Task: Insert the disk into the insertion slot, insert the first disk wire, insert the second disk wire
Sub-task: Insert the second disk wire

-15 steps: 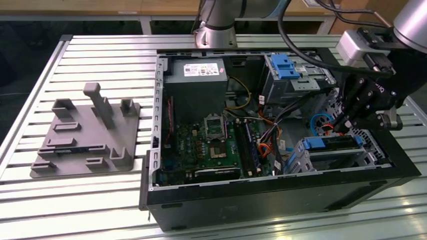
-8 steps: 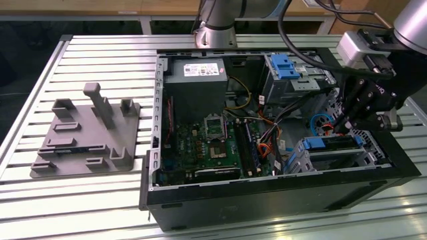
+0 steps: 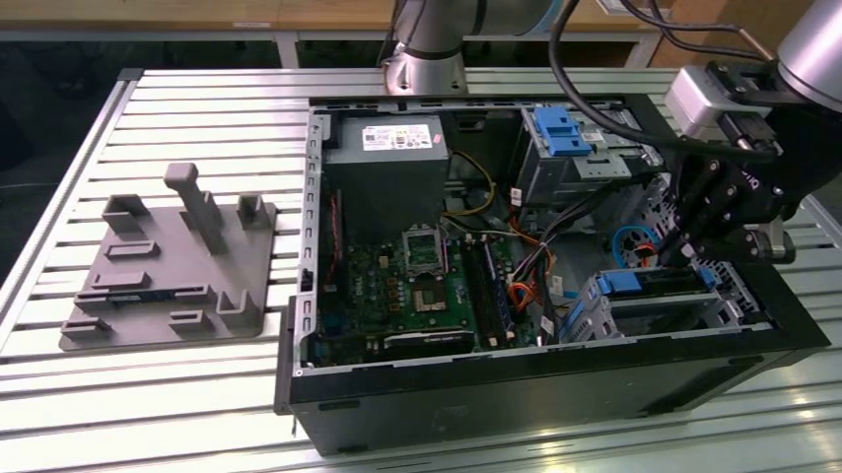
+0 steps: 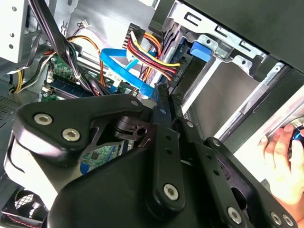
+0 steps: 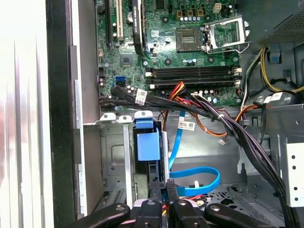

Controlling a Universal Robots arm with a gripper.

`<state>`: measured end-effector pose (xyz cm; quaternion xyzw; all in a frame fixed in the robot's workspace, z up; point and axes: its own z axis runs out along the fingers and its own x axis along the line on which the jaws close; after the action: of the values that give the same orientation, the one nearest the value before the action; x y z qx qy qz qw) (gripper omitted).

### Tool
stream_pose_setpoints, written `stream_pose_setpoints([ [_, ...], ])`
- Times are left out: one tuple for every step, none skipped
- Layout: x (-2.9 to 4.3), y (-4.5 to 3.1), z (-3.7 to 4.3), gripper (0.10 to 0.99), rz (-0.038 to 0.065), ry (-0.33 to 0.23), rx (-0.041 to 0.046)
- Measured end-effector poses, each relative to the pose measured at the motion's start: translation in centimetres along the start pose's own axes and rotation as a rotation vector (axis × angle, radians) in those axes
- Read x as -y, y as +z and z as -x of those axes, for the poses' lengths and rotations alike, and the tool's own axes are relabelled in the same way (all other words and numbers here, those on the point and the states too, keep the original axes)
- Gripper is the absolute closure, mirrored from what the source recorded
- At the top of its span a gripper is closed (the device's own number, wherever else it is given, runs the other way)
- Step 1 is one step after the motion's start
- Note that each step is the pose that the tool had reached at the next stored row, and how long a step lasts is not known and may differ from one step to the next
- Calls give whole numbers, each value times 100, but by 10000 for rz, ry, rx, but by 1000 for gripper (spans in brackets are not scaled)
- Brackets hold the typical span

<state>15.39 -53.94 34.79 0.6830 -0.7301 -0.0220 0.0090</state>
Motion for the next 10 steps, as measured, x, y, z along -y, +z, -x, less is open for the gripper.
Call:
stream_pose_setpoints([
  [1,2,-3,929,0,1,0],
  [1,3,-6,929,0,3,0],
  [1,5,-9,929,0,4,0],
  [2,7,-11,929,0,5,0],
  [3,8,-13,929,0,5,-1],
  [3,10,-14,929,0,6,-1],
  [4,12,-15,929,0,6,-2],
  [4,14,-16,929,0,6,-2],
  [4,16,-16,929,0,6,-2],
  [5,19,-16,929,0,6,-1],
])
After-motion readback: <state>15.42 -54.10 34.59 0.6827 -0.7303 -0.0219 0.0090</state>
